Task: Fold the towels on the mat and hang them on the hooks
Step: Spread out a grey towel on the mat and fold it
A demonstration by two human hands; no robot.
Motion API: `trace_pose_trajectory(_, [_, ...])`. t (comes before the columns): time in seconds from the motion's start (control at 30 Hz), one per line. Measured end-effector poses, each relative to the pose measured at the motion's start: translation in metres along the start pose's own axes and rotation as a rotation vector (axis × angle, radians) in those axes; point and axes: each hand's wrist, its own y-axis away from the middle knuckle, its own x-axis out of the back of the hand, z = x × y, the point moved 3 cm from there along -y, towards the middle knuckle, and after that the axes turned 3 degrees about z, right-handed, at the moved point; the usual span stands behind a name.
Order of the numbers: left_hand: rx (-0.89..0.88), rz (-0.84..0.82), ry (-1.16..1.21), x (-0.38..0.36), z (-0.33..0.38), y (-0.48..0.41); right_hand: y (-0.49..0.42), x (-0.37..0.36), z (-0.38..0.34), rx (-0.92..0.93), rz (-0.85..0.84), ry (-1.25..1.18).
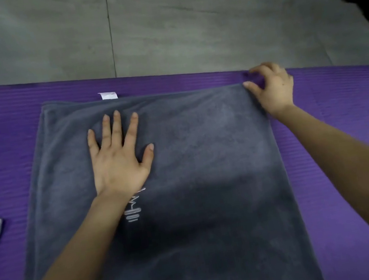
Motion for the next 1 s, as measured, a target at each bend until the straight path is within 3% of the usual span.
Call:
trace_pose_trajectory(0.13, [0.063, 0.086, 0.060, 0.014, -0.008, -0.005, 0.089, 0.023, 0.010, -0.065, 0.172, -0.136])
trace_pose_trajectory(0.2, [0.073, 0.103, 0.032, 0.021, -0.018, -0.017, 0.142, 0.023, 0.014, -0.072, 0.119, -0.150])
trace_pose_trajectory(0.37, [0.120, -0.057, 0.054, 0.018, -0.040, -0.043, 0.223, 0.016, 0.025, 0.026, -0.040, 0.054])
trace_pose_trajectory(0.53, [0.244, 0.067, 0.294, 0.036, -0.051, -0.045, 0.258, 0.036, 0.023, -0.109, 0.018, 0.121])
trace_pose_trajectory(0.67, [0.163, 0.079, 0.188, 0.046, -0.044, -0.018, 0.293, 0.054, 0.019, -0.196, -0.023, 0.182])
trace_pose_trajectory(0.77, [0.041, 0.176, 0.217, 0.060, -0.022, 0.023, 0.311, 0.066, 0.022, -0.390, -0.164, 0.166])
trace_pose_trajectory(0.87, [0.085, 0.155, 0.518, 0.068, -0.012, 0.074, 0.319, 0.077, 0.020, -0.522, -0.257, 0.115])
trace_pose_trajectory(1.0, [0.455, 0.023, 1.105, 0.080, -0.019, 0.132, 0.297, 0.111, -0.029, -0.351, -0.125, -0.069])
